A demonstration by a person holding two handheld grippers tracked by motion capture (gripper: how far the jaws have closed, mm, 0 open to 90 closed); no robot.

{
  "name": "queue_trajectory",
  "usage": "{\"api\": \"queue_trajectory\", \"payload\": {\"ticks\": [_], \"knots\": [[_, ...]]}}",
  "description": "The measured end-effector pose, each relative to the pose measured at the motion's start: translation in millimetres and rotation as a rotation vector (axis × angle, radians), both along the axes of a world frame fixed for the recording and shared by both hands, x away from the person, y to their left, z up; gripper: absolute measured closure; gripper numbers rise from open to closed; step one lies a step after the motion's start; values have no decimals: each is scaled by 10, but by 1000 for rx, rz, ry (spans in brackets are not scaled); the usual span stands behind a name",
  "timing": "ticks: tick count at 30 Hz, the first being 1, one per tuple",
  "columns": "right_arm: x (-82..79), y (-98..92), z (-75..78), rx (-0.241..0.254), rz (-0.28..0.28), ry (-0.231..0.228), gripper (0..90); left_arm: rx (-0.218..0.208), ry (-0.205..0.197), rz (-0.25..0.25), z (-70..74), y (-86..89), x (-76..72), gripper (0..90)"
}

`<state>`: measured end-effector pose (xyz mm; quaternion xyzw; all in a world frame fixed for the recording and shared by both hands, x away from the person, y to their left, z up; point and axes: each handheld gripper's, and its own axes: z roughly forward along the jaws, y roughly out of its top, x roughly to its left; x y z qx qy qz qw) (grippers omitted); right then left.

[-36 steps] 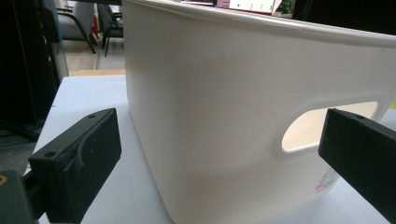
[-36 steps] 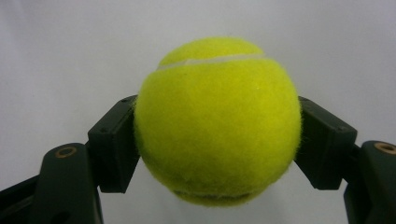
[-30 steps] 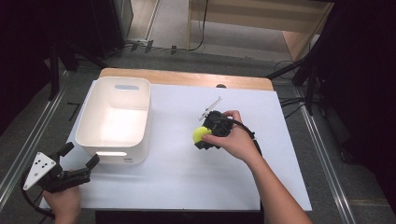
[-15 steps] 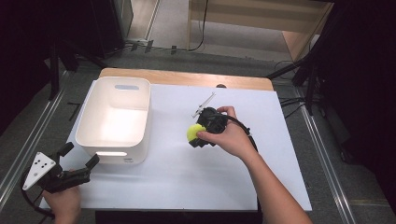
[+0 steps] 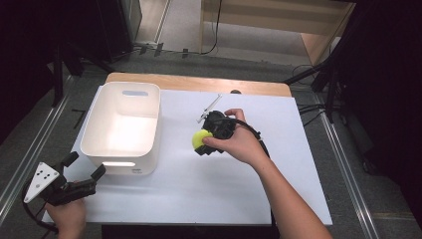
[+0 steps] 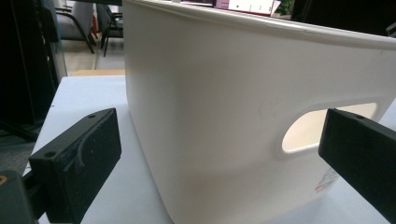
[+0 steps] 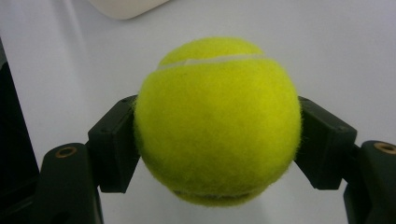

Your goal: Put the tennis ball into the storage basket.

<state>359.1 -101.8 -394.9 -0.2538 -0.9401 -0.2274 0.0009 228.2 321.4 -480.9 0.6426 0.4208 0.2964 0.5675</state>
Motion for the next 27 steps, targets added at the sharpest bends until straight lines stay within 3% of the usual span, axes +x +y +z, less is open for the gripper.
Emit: {"api": "queue_trajectory", "payload": {"ticks": [12,27], "knots": [[4,145,137,30,27,-5,238,-1,1,-3,0,3,1,0],[2,325,244,31,69,-15,238,1,5,-8,2,9,3,0]]}}
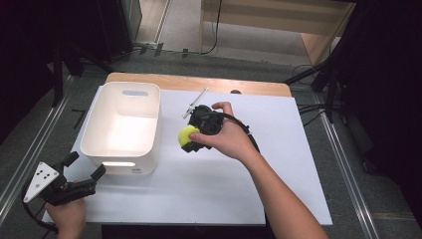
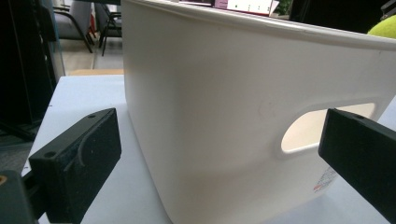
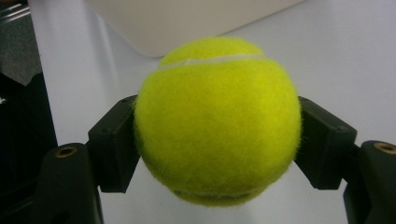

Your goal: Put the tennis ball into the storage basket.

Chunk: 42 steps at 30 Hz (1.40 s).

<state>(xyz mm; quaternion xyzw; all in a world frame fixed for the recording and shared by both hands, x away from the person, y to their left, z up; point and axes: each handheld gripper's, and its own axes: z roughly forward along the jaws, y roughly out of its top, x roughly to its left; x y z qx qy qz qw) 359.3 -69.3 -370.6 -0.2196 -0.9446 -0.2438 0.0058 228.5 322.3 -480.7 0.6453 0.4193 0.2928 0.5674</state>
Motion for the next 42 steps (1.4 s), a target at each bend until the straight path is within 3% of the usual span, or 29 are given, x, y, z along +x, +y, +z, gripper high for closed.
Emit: {"api": "queue_trajectory", "payload": {"ticks": [42], "knots": [[-36,500,194,15,83,-28,238,-10,-1,-7,0,0,7,0]]}}
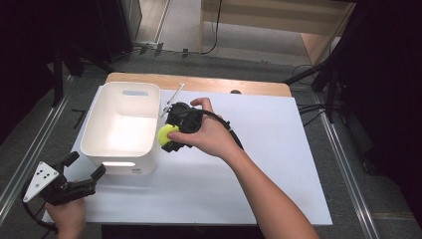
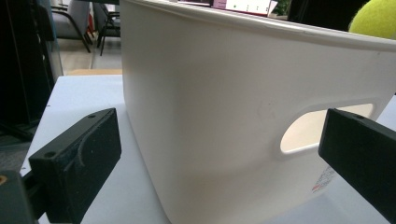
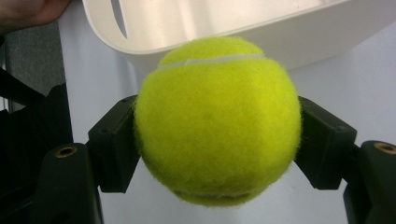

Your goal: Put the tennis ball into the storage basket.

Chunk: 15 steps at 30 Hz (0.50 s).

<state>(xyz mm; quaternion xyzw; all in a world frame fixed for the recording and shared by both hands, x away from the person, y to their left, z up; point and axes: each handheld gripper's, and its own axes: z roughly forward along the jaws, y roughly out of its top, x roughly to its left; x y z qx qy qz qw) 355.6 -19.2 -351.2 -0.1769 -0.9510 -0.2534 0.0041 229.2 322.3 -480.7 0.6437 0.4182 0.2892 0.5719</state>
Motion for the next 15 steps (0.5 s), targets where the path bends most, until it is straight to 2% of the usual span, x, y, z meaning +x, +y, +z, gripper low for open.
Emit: {"api": "queue_trajectory", "payload": {"ticks": [15], "knots": [[2,109,74,29,20,-8,239,1,-1,-1,0,1,0,0]]}}
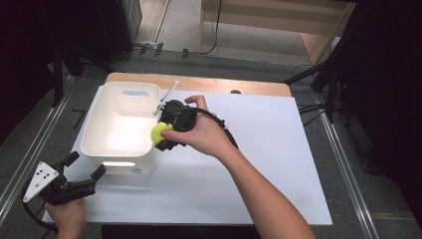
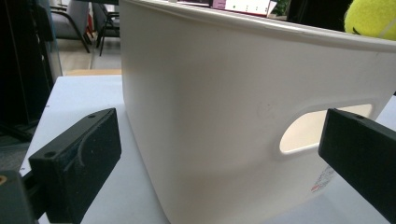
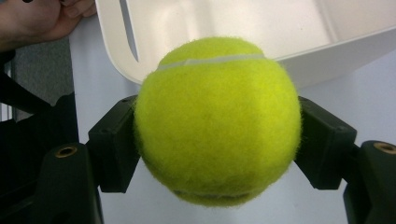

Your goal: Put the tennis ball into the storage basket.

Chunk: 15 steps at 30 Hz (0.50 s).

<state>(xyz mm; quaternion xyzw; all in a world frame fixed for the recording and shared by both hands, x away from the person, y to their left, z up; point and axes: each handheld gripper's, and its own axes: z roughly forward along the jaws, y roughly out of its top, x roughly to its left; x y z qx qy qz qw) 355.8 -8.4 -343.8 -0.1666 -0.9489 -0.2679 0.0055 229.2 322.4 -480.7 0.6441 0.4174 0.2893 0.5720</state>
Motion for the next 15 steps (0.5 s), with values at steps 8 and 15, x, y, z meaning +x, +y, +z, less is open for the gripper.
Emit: {"api": "queue_trajectory", "payload": {"ticks": [8,15], "knots": [[-1,69,55,12,13,-11,239,-1,1,1,0,2,2,0],[2,125,94,16,20,-16,239,-3,0,-1,0,5,3,0]]}}
